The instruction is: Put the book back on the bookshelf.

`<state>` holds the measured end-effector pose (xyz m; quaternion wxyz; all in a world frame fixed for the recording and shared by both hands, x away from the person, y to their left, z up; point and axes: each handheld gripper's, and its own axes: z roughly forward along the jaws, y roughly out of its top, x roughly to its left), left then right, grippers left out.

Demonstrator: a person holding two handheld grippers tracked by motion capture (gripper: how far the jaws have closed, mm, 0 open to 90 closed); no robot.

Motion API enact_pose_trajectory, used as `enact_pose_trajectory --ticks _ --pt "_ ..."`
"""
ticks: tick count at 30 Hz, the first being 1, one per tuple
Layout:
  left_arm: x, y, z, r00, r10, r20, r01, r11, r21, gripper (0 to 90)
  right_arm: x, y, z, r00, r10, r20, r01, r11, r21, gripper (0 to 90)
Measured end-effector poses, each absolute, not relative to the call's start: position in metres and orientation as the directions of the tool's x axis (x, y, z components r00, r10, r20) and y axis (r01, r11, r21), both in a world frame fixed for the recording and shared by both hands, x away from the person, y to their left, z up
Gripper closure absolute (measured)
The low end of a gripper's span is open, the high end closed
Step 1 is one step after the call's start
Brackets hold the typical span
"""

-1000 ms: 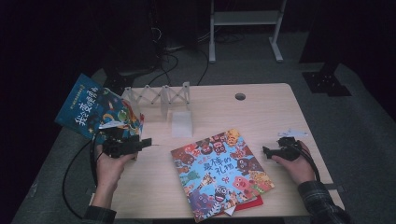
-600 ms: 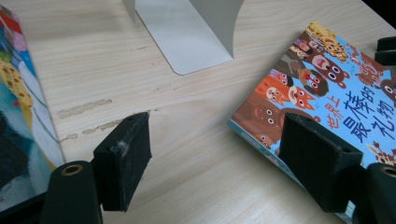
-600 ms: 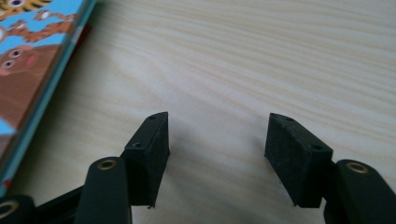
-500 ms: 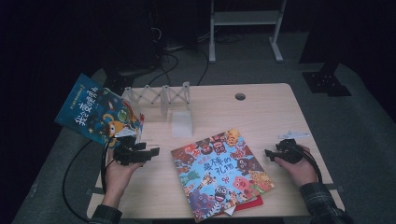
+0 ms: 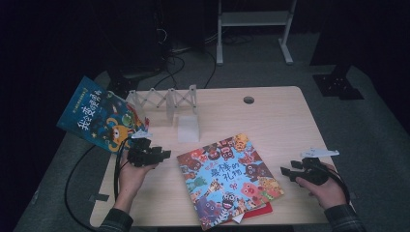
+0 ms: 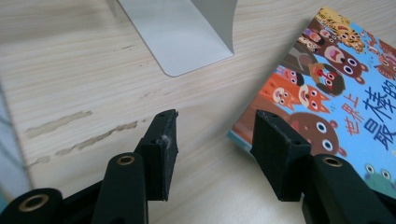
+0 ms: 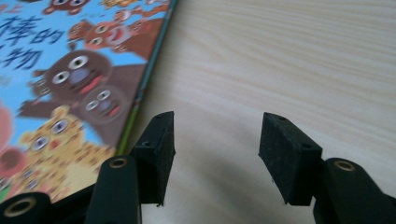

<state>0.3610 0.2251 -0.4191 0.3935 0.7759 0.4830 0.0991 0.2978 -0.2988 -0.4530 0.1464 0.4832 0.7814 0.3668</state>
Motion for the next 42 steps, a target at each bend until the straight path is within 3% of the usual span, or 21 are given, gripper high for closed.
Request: enact_pose_trajectory --ticks 6,14,20,42 --pt "0.376 0.221 -0.427 0.501 0.834 -0.233 0.684 -0.216 0.697 46.7 0.271 -0.296 -0.449 -0.54 0.828 0.148 0.633 0.283 0.721 42.1" --pt "0.39 0.205 -0.435 0.49 0.855 -0.168 0.68 -0.254 0.688 53.0 0.248 -0.294 -0.455 -0.576 0.796 0.184 0.636 0.296 0.713 41.5" --pt "0.396 0.2 -0.443 0.488 0.852 -0.187 0.704 -0.258 0.661 54.8 0.239 -0.292 -0.457 -0.591 0.793 0.147 0.633 0.343 0.695 41.5" --pt "0.386 0.198 -0.45 0.539 0.806 -0.245 0.74 -0.314 0.595 55.6 0.259 -0.296 -0.458 -0.581 0.802 0.14 0.624 0.328 0.709 40.6"
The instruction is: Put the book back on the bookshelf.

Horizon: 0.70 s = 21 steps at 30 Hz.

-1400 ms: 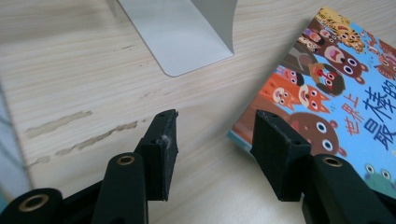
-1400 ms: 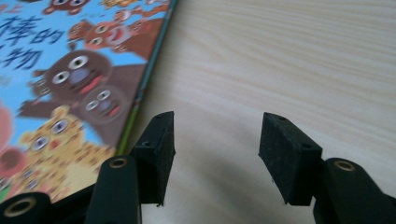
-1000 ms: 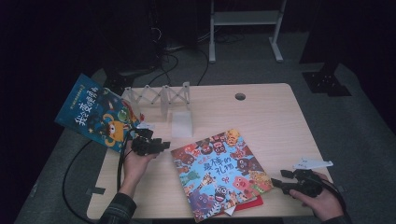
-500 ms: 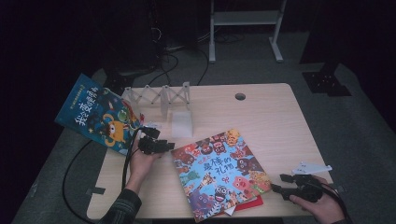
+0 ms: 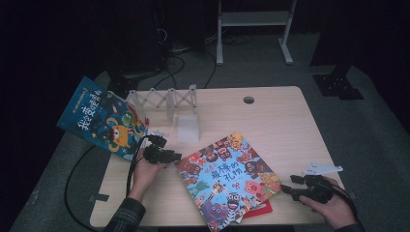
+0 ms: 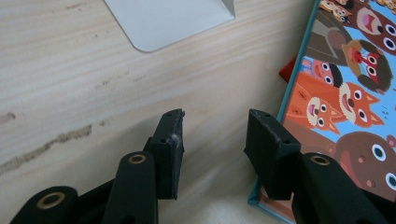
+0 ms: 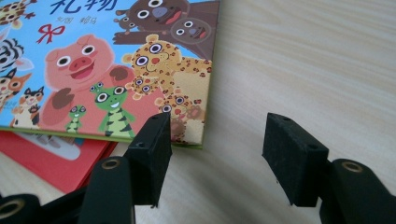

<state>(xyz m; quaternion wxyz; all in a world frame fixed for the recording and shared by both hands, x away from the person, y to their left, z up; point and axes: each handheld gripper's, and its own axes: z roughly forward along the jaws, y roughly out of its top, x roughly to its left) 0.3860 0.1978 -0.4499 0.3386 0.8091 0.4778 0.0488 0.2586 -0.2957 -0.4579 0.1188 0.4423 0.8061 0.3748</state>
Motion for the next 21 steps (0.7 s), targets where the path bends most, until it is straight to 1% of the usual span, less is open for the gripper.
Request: enact_pose_trajectory --ticks 8,14,21 --pt "0.374 0.207 -0.451 0.544 0.782 -0.305 0.759 -0.303 0.576 54.0 0.274 -0.297 -0.459 -0.567 0.81 0.149 0.63 0.31 0.712 40.8" --pt "0.361 0.208 -0.447 0.56 0.776 -0.291 0.754 -0.331 0.568 53.6 0.285 -0.299 -0.459 -0.56 0.816 0.144 0.628 0.304 0.716 41.3" --pt "0.347 0.211 -0.443 0.57 0.736 -0.365 0.758 -0.301 0.578 51.5 0.302 -0.298 -0.46 -0.54 0.829 0.143 0.634 0.289 0.718 41.4"
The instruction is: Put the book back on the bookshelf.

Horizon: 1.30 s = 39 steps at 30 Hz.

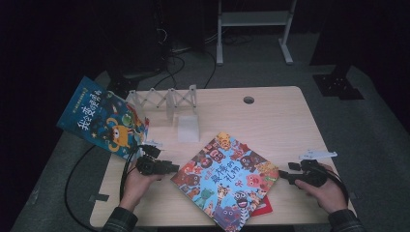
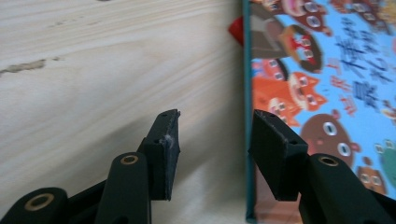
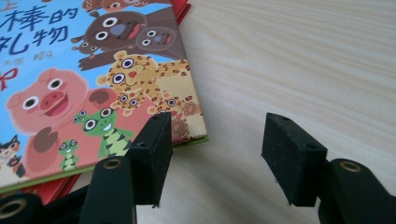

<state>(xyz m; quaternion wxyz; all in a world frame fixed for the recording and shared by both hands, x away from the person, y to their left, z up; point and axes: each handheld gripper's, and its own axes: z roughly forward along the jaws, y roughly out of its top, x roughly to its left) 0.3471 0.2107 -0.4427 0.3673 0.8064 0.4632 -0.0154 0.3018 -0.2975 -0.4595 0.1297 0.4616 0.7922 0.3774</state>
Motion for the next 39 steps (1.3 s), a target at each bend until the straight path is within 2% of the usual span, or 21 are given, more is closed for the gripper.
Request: enact_pose_trajectory --ticks 5,12,14,20,22,28,39 --pt "0.339 0.2 -0.447 0.596 0.688 -0.415 0.764 -0.324 0.558 48.4 0.316 -0.294 -0.46 -0.529 0.836 0.146 0.635 0.276 0.722 41.1" --pt "0.34 0.197 -0.447 0.604 0.69 -0.399 0.756 -0.339 0.56 41.4 0.329 -0.292 -0.463 -0.519 0.84 0.155 0.636 0.259 0.727 39.9" --pt "0.342 0.199 -0.448 0.596 0.695 -0.403 0.761 -0.327 0.561 41.4 0.33 -0.292 -0.463 -0.515 0.842 0.159 0.64 0.254 0.725 39.9" --pt "0.34 0.189 -0.45 0.627 0.62 -0.471 0.763 -0.37 0.53 47.8 0.333 -0.291 -0.463 -0.513 0.845 0.15 0.641 0.261 0.722 39.8" --pt "0.339 0.185 -0.45 0.621 0.621 -0.479 0.772 -0.377 0.512 45.2 0.334 -0.291 -0.463 -0.512 0.847 0.144 0.638 0.263 0.724 40.4" --pt "0.333 0.181 -0.45 0.623 0.597 -0.505 0.777 -0.401 0.485 45.5 0.342 -0.289 -0.464 -0.503 0.856 0.118 0.632 0.272 0.726 41.3" --pt "0.327 0.176 -0.453 0.636 0.551 -0.539 0.771 -0.443 0.457 45.3 0.364 -0.284 -0.466 -0.48 0.866 0.142 0.646 0.238 0.726 42.5"
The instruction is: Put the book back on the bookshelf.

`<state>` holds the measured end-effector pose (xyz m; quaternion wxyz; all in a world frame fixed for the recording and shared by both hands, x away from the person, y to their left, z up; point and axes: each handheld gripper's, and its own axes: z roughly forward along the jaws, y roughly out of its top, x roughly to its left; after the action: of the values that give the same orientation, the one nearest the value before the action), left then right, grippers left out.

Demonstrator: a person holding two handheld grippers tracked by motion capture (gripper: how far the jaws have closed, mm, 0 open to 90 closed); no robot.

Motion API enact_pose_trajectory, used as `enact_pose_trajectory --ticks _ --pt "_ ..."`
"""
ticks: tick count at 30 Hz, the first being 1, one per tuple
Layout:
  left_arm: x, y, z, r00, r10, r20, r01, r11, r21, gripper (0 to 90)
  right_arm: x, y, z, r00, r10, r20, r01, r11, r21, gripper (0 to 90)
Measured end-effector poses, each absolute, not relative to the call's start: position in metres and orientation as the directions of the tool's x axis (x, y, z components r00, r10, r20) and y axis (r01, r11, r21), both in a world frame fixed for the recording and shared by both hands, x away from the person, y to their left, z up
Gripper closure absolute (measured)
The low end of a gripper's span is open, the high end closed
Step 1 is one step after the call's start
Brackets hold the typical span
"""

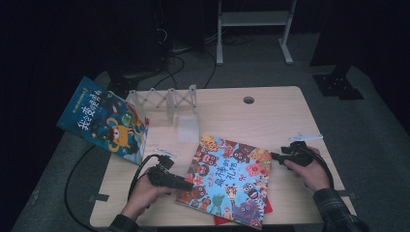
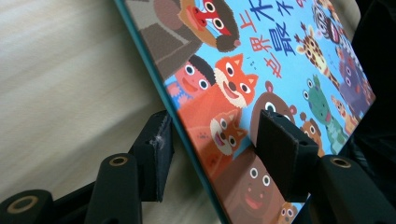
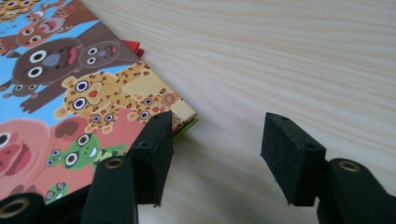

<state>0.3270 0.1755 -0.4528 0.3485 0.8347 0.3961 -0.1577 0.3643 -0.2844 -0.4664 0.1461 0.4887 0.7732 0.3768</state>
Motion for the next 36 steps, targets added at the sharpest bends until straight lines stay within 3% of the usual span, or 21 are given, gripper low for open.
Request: enact_pose_trajectory --ticks 8,21,36 --pt "0.327 0.175 -0.452 0.636 0.555 -0.537 0.772 -0.435 0.464 40.5 0.378 -0.275 -0.469 -0.47 0.873 0.128 0.64 0.237 0.731 43.2" --pt "0.345 0.187 -0.449 0.585 0.617 -0.527 0.794 -0.302 0.528 32.6 0.356 -0.272 -0.467 -0.523 0.848 0.09 0.634 0.317 0.705 43.7" --pt "0.354 0.186 -0.458 0.556 0.622 -0.551 0.814 -0.271 0.514 27.3 0.36 -0.257 -0.468 -0.532 0.842 0.091 0.625 0.318 0.713 53.6"
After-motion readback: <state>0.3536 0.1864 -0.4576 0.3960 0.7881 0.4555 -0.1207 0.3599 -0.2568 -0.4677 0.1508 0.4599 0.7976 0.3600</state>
